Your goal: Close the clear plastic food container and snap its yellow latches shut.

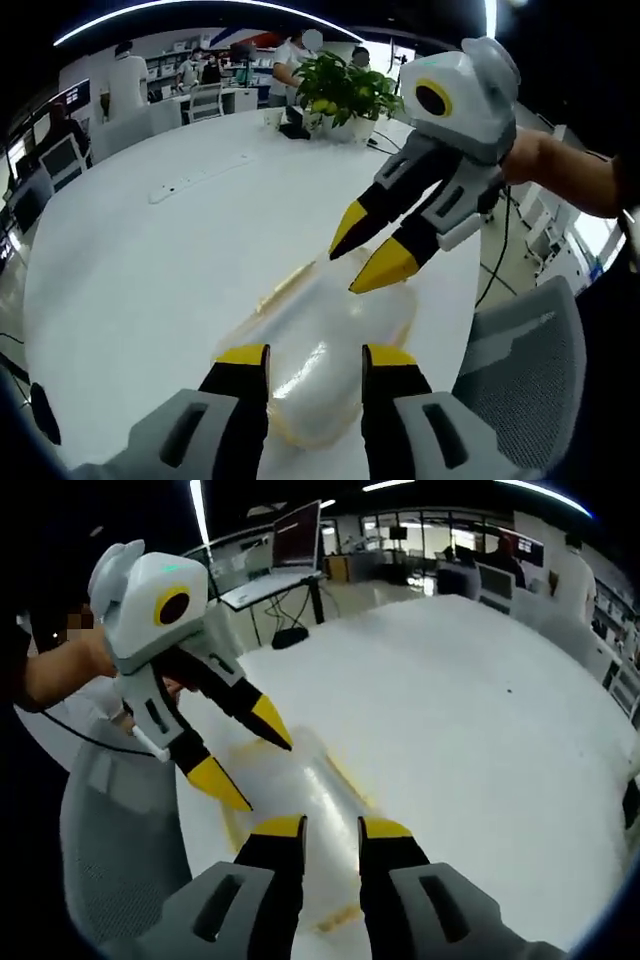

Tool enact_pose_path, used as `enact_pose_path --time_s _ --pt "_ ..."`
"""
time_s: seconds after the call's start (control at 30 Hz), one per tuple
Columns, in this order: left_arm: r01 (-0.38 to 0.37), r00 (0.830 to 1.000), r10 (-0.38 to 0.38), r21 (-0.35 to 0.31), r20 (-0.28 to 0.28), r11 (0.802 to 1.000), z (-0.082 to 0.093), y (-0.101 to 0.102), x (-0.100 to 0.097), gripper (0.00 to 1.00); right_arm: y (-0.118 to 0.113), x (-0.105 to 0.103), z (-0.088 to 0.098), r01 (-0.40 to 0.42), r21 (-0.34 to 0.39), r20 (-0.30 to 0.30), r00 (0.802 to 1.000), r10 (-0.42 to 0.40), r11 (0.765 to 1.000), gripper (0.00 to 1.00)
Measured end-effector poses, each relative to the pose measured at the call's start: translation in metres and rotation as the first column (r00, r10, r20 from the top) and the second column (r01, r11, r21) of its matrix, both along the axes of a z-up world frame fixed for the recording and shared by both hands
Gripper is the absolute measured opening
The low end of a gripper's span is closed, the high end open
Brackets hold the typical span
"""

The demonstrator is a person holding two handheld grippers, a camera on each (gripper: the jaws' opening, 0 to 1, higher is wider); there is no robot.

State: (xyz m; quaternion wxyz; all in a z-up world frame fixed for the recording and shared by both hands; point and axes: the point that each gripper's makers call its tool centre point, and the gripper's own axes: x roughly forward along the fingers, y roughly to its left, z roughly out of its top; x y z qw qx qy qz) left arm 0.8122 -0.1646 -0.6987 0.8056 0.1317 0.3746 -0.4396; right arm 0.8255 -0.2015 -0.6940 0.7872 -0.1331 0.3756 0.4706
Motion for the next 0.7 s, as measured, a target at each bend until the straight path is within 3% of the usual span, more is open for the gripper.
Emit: enact_pose_path --time_s 0.27,0.7 --pt "0.08 0.997 -0.081 0.023 0.01 0.997 0.0 -0.011 -0.007 0.3 0.01 0.004 -0.001 -0.064 -0.017 0.004 0.998 0.064 0.998 0.17" --pt "0.172 0.984 -0.173 0.03 0.034 0.985 -0.003 -0.016 -0.023 0.31 0.013 0.017 -0.008 -0.164 -0.07 -0.008 0.986 0.164 0.984 0.27"
